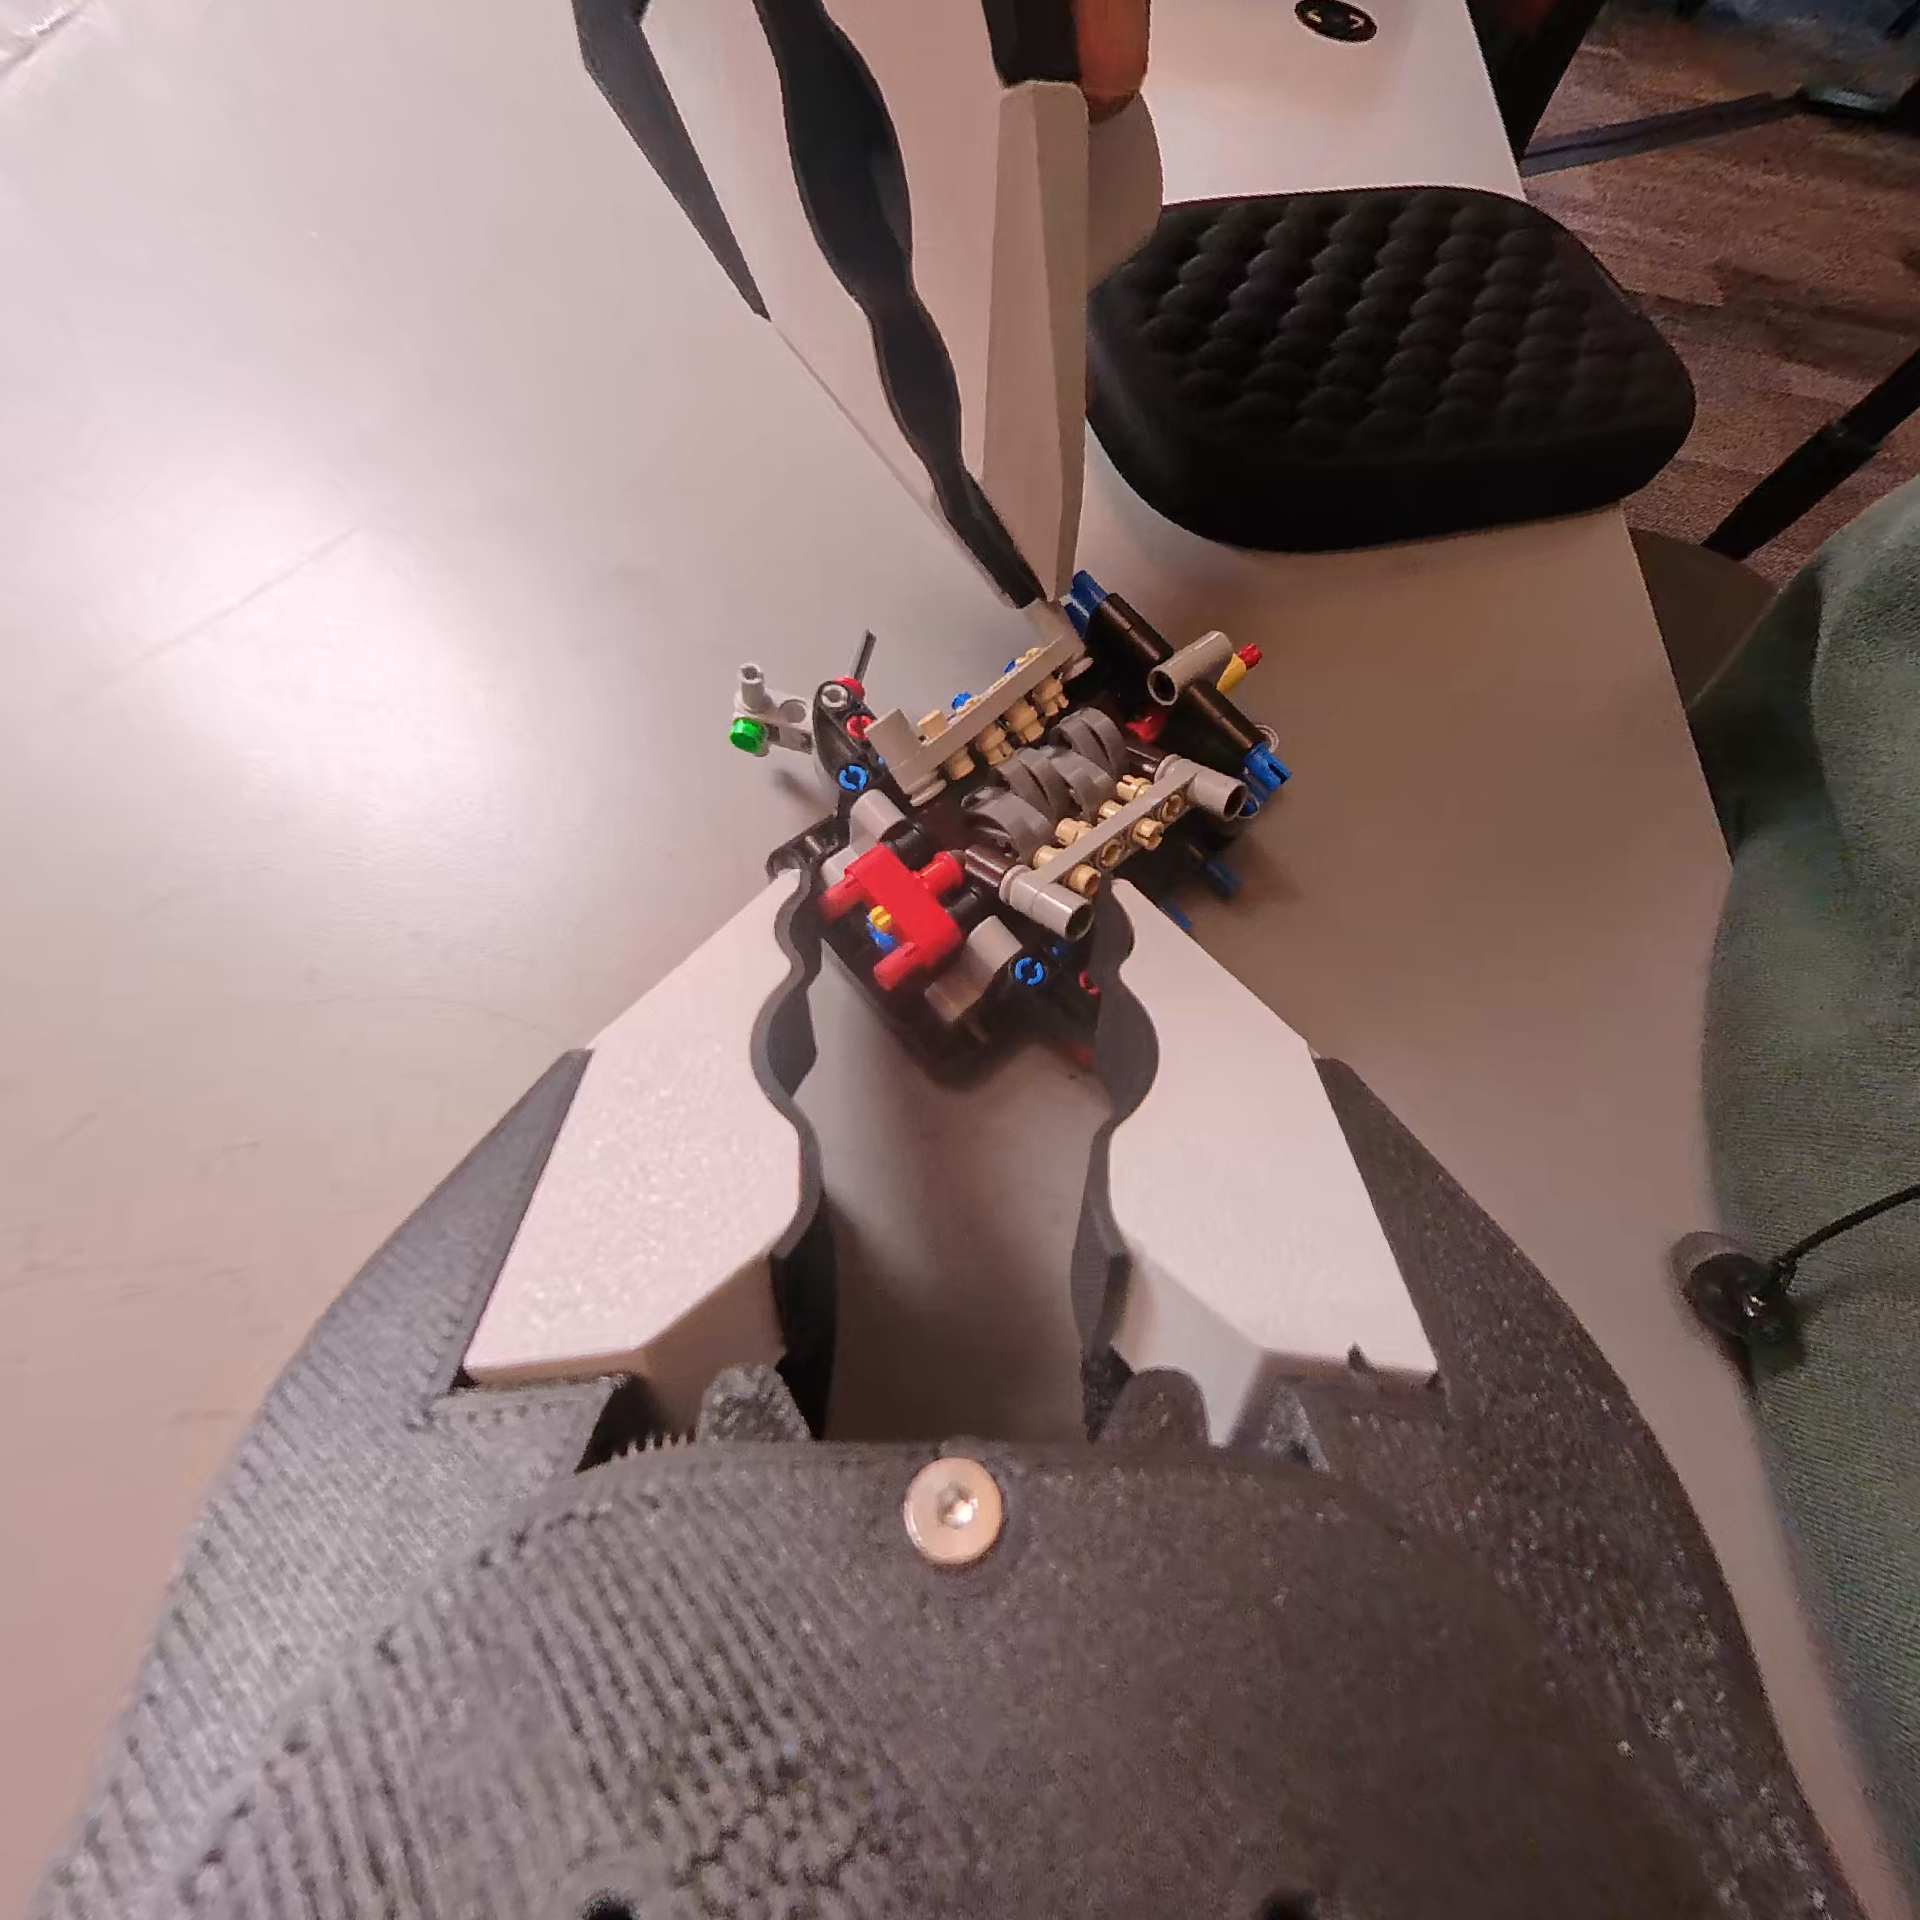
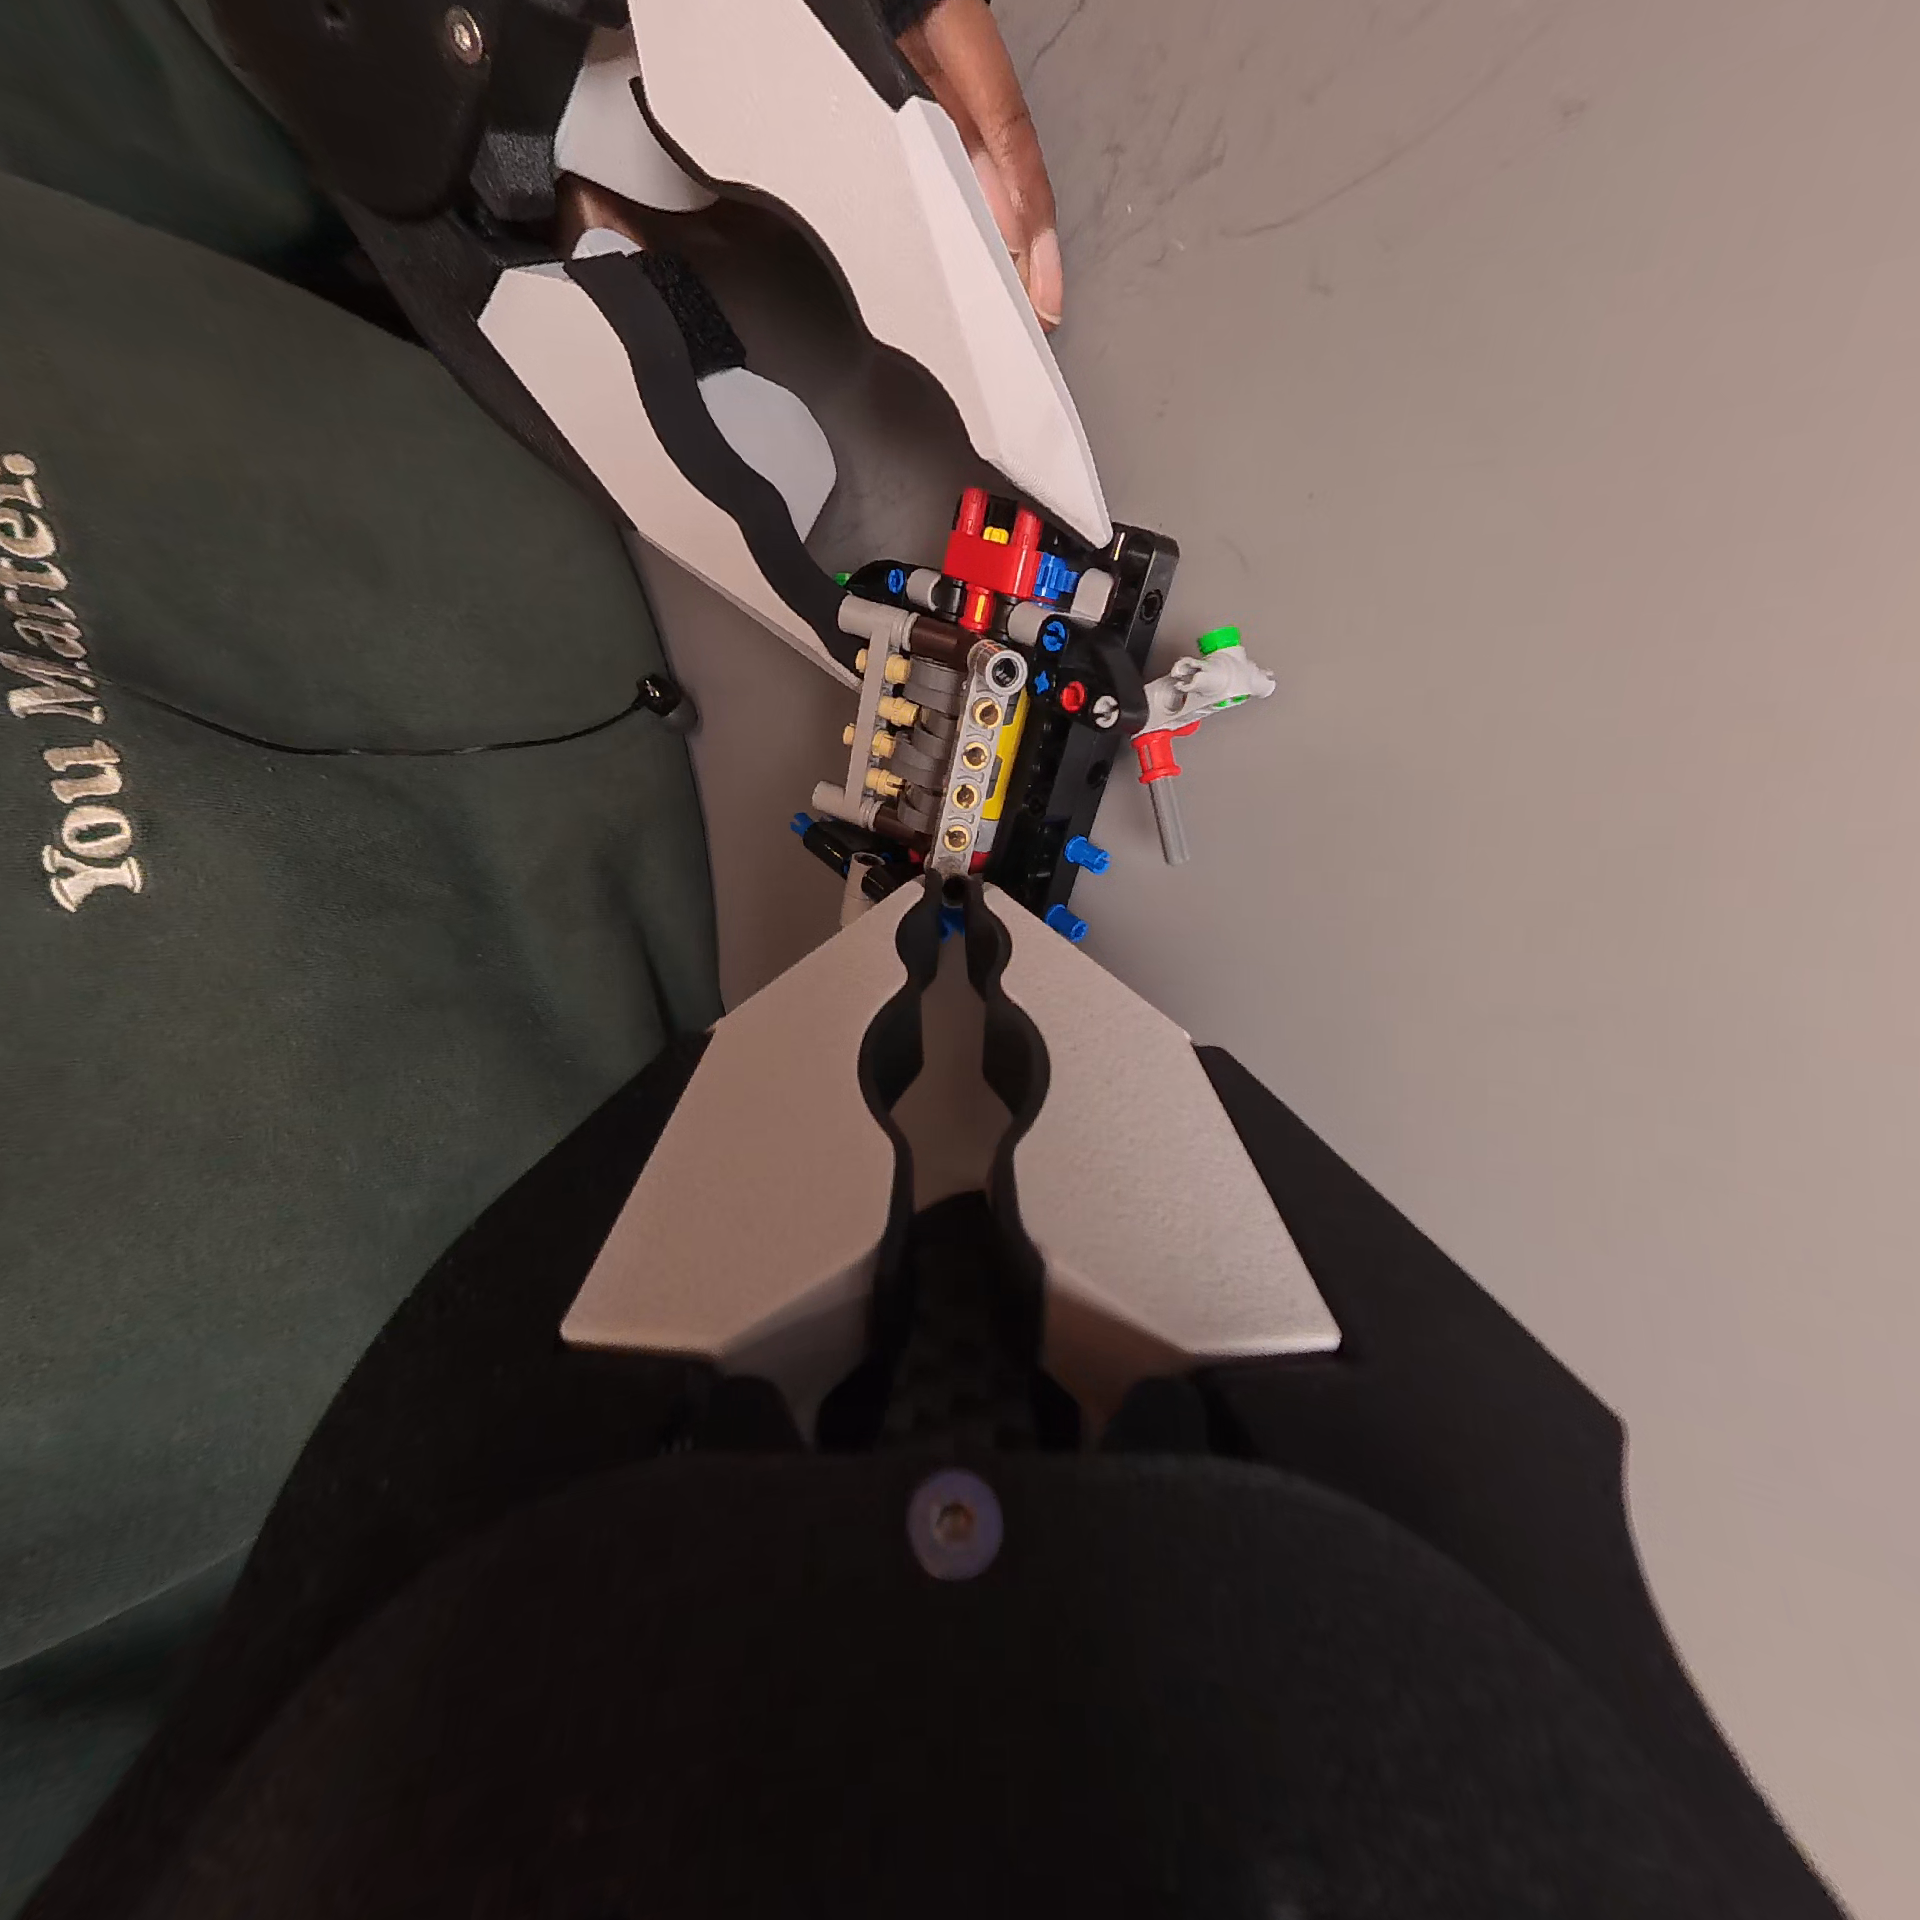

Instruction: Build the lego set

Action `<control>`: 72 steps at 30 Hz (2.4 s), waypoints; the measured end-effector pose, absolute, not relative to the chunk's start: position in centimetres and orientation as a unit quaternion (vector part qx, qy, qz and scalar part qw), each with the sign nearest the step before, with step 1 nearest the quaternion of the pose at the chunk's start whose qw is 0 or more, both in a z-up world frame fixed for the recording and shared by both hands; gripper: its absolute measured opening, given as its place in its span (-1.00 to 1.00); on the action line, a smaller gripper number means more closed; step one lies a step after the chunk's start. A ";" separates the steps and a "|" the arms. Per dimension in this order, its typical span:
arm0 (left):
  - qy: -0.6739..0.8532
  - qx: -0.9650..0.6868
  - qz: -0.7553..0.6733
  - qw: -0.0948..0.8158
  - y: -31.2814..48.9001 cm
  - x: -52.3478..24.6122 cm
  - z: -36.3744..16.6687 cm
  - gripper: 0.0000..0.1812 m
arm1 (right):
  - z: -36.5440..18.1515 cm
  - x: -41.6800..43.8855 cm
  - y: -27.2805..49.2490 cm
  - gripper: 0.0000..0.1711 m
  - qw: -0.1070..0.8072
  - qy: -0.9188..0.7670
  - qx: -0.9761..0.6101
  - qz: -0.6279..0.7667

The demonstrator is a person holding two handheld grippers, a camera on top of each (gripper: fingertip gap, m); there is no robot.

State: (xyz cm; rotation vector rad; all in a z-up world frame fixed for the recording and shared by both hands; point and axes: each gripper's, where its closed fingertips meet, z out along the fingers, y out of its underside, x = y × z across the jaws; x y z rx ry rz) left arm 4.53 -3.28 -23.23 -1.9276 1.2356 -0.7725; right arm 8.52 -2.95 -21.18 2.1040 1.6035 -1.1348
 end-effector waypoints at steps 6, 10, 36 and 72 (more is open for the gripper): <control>0.478 -0.746 -0.301 0.353 -3.4 4.6 -23.2 -0.44 | -21.3 8.7 -3.2 -0.97 0.129 0.551 0.729 -0.385; 0.478 -0.746 -0.301 0.352 -3.4 4.6 -23.2 -0.44 | -21.3 8.7 -3.4 -1.00 0.126 0.553 0.730 -0.382; 0.480 -0.746 -0.296 0.355 -3.0 4.2 -23.2 -0.44 | -21.0 7.7 -3.1 -0.91 0.088 0.589 0.709 -0.377; 0.477 -0.746 -0.301 0.353 -2.7 4.3 -23.2 -0.44 | -21.8 4.4 -1.0 -0.93 0.026 0.605 0.710 -0.358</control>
